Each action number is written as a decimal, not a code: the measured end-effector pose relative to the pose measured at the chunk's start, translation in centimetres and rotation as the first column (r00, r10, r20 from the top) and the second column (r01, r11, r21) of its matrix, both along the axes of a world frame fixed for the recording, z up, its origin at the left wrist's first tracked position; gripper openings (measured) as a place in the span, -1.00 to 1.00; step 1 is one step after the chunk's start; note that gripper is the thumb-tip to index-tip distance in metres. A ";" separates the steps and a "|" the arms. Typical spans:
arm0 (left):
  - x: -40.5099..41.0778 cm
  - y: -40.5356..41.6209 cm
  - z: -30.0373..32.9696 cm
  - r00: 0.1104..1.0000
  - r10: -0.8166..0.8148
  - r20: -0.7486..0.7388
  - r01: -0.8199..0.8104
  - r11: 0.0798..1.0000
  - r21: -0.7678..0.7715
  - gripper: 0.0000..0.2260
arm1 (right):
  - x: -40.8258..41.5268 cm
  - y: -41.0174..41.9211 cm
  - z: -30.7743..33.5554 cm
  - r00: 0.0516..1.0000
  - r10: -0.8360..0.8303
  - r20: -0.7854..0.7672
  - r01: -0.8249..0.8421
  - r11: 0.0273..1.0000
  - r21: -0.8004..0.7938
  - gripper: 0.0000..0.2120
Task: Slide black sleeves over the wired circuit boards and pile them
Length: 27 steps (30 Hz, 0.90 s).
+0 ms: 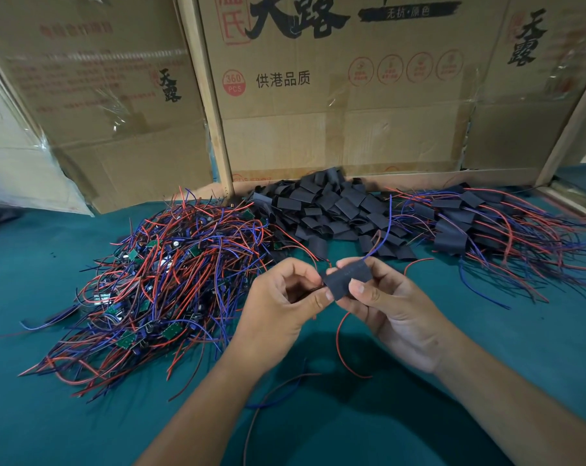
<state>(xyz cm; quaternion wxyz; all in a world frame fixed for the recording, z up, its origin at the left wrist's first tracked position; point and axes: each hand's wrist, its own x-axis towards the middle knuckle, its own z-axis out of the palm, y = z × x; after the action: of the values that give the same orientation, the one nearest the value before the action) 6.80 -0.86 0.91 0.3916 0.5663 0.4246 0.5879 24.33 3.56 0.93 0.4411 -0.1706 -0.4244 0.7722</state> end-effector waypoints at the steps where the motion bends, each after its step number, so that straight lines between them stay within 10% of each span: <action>1: 0.0 0.0 0.0 1.000 -0.004 0.001 0.004 1.000 -0.001 -0.80 | 0.0 0.0 0.0 1.000 0.005 -0.006 -0.005 1.000 0.004 -0.76; 27: 0.5 -0.3 -0.2 0.975 0.115 -0.189 -0.110 0.993 0.039 -0.87 | -1.0 -0.9 0.1 0.957 -0.227 0.181 0.218 0.973 0.072 -0.62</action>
<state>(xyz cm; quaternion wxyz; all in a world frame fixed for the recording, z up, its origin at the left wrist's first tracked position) 7.27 -1.20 0.68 0.3072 0.6004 0.4835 0.5580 23.34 2.67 1.08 0.4874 -0.2779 -0.4620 0.6869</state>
